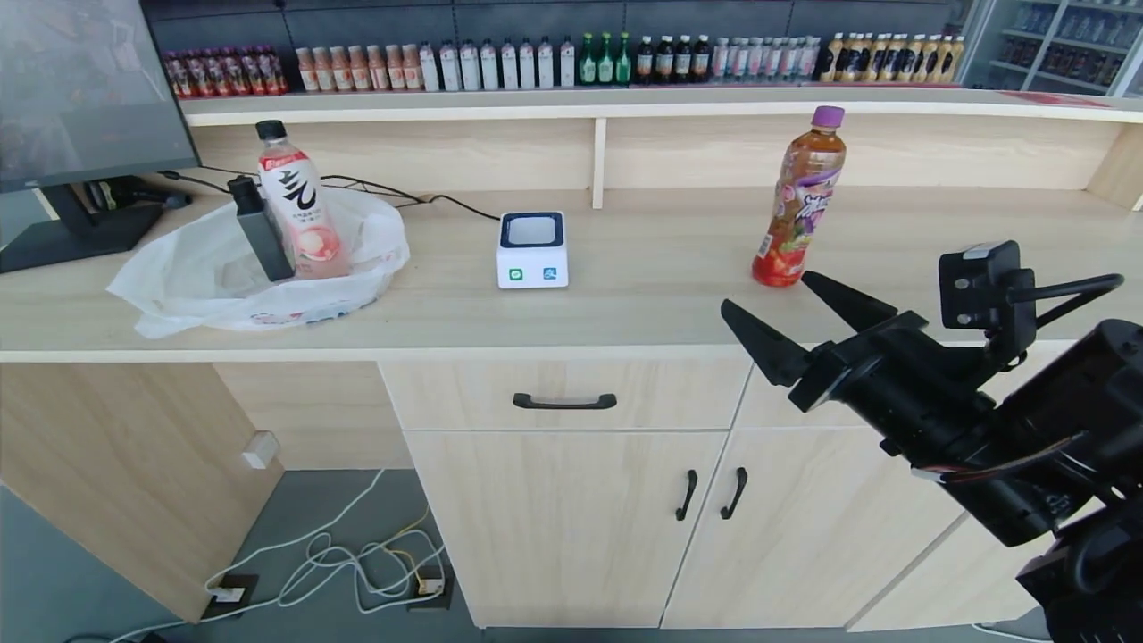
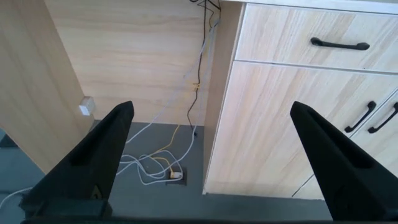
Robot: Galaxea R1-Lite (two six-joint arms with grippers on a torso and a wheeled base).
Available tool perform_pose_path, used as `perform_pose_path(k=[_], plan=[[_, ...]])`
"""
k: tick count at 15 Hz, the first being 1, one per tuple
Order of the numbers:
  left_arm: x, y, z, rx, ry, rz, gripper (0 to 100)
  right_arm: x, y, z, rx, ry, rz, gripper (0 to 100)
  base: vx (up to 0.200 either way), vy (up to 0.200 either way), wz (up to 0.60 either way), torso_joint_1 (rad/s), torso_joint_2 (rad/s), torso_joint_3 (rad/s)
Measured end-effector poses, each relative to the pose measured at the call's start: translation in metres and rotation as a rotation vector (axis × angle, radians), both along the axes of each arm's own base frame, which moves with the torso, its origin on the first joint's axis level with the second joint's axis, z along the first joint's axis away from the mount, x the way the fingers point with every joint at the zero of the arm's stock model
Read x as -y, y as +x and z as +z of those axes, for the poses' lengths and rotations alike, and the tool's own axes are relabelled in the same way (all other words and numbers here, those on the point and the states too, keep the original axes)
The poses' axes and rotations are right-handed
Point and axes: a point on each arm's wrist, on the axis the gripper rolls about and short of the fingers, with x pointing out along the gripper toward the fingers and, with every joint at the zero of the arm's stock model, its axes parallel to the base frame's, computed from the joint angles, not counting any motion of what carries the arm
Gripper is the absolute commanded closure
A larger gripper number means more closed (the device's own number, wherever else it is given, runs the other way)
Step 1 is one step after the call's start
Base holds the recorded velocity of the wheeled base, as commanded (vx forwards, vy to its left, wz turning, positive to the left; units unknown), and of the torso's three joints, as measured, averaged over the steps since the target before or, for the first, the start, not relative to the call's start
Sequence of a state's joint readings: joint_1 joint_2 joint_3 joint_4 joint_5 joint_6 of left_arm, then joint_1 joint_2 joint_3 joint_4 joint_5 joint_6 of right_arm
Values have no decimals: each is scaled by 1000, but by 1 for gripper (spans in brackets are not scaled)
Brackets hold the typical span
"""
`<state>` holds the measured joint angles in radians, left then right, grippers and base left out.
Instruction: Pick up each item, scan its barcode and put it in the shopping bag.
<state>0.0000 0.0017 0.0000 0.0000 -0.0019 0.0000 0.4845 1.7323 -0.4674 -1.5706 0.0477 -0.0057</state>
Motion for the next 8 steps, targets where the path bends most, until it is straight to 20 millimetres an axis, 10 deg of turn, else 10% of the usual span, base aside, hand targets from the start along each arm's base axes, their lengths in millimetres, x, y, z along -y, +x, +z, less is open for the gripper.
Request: perform_pose_path(k=[4,8], plan=[[0,0,0,0,-2,-1,0,-1,0,0,-1,-1,3,0,200,-50,0,7,4,6],[0,0,0,0,-3,-1,0,0,0,-1,-3,-2,2,0,0,0,0,0,0,0]])
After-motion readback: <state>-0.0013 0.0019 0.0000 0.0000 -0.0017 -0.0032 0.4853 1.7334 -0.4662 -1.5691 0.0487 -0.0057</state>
